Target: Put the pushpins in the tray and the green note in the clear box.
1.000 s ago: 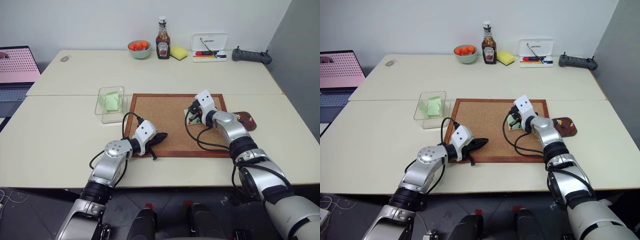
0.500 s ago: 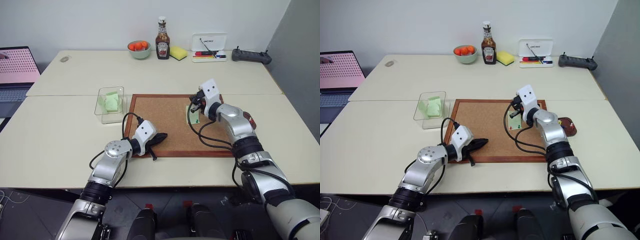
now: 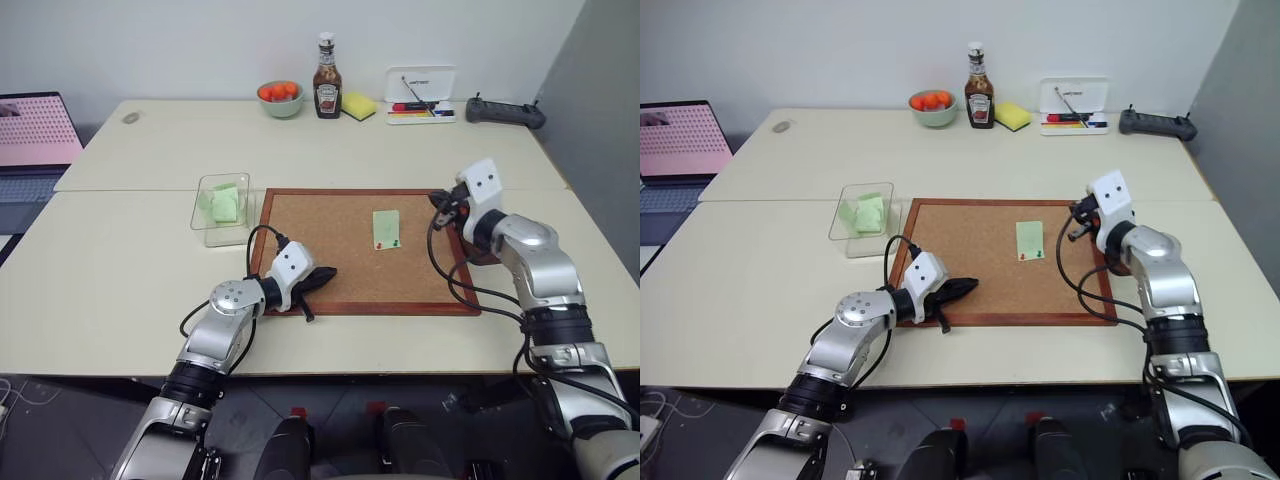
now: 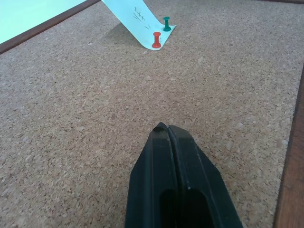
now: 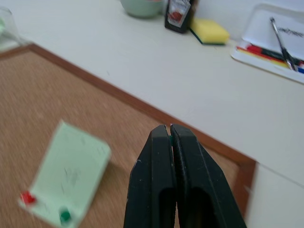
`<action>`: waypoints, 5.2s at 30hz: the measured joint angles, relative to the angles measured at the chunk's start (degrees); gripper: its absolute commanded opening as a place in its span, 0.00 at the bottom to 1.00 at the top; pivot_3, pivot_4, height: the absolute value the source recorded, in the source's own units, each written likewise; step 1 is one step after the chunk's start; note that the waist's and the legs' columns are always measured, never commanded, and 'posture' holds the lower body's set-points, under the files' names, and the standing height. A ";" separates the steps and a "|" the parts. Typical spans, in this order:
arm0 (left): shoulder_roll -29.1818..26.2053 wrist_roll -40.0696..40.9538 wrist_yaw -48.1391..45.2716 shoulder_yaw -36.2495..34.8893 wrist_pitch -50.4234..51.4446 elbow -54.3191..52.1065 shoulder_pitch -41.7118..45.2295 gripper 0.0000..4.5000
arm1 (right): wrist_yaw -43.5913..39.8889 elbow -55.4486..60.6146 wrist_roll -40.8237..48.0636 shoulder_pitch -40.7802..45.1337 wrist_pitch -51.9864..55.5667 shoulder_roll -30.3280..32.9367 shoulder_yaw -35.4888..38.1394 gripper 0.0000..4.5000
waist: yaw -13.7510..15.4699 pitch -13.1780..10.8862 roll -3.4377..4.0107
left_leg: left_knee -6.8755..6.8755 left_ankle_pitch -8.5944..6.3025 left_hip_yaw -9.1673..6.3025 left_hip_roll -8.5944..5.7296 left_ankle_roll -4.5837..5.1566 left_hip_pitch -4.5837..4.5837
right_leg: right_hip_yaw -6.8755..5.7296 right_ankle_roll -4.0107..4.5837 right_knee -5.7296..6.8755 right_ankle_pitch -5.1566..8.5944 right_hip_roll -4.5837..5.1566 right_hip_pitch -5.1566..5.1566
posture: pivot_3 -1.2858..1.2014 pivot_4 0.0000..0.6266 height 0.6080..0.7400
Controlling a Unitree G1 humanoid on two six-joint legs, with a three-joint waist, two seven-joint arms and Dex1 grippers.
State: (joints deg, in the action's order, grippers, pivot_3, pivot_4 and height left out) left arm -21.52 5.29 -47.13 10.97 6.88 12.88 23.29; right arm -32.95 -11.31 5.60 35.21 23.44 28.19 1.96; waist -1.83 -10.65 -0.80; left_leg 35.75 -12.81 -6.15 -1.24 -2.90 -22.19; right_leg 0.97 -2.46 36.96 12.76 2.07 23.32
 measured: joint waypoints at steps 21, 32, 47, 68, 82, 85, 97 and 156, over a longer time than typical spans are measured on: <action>0.20 -1.08 -0.90 -0.02 -2.22 1.27 0.01 0.00 | 0.50 -0.63 -9.11 -11.46 -3.09 12.18 -1.55 0.29 | -0.02 0.02 0.03 | 0.04 0.00 0.08 0.00 0.00 0.08 | 0.03 -0.04 -0.01 0.02 0.02 -0.07 | 0.52 0.24 1.00; 0.22 -1.15 -0.91 -0.07 -2.51 1.47 0.02 0.00 | 0.48 -1.13 -8.30 -10.71 -3.85 11.59 -1.11 0.75 | -0.02 0.02 0.04 | 0.04 0.00 0.08 0.00 0.00 0.09 | 0.03 -0.04 0.00 0.02 0.02 -0.07 | 0.52 0.24 1.00; 0.30 -1.20 -1.22 -0.01 -3.27 2.49 0.52 0.00 | -3.12 8.93 2.56 -9.20 3.97 -2.34 -3.90 0.75 | 0.00 0.04 0.04 | 0.06 0.00 0.00 0.01 0.00 0.12 | -0.01 -0.04 0.02 0.02 0.01 -0.11 | 0.52 0.24 1.00; 0.15 -1.31 -0.93 -0.11 -3.28 1.75 -0.05 0.00 | 0.99 -6.97 -0.40 -2.54 -2.27 -10.69 -7.42 0.24 | -0.07 0.05 0.06 | 0.02 0.00 0.01 0.01 0.00 0.15 | -0.01 -0.03 0.02 0.03 0.00 -0.10 | 0.52 0.24 1.00; 0.05 -1.35 -1.15 -0.04 -3.30 1.22 -0.34 0.00 | 0.38 -4.91 0.99 -4.44 -2.44 -10.74 -6.15 0.02 | -0.07 0.04 0.06 | -0.02 0.00 0.00 0.01 0.00 0.13 | -0.01 -0.02 0.01 0.03 0.00 -0.08 | 0.52 0.24 1.00; -0.06 -1.35 -1.19 -0.04 -3.30 1.15 -0.43 0.00 | 0.34 -4.58 1.56 -4.92 -2.45 -11.24 -5.51 0.02 | -0.17 0.04 0.07 | -0.02 0.00 0.01 0.02 0.00 0.14 | -0.01 -0.03 0.02 0.03 -0.01 -0.07 | 0.52 0.24 1.00; -0.08 -1.43 -1.10 0.07 -3.24 0.92 -0.58 0.00 | 0.05 -0.56 3.63 -4.07 -6.05 -12.82 -4.74 0.02 | -0.15 0.05 0.07 | -0.03 0.00 0.01 0.03 0.00 0.14 | -0.01 -0.02 0.00 0.03 -0.01 -0.07 | 0.52 0.24 1.00; -0.20 -1.46 -1.17 0.92 -3.83 2.07 0.04 0.00 | -3.66 6.24 0.41 -8.88 -1.97 -0.07 -4.07 0.83 | 0.03 0.07 0.10 | -0.01 -0.01 0.00 0.00 0.01 0.13 | -0.01 -0.04 -0.04 0.07 0.02 -0.13 | 0.52 0.24 1.00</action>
State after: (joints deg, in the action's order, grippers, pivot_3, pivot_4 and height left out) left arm -21.72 3.83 -48.30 11.89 3.05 14.95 23.32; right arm -36.61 -5.07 6.01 26.33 21.47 28.12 -2.11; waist -1.80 -10.58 -0.70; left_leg 35.73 -12.82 -6.15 -1.24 -2.89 -22.05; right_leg 0.96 -2.51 36.92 12.83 2.08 23.19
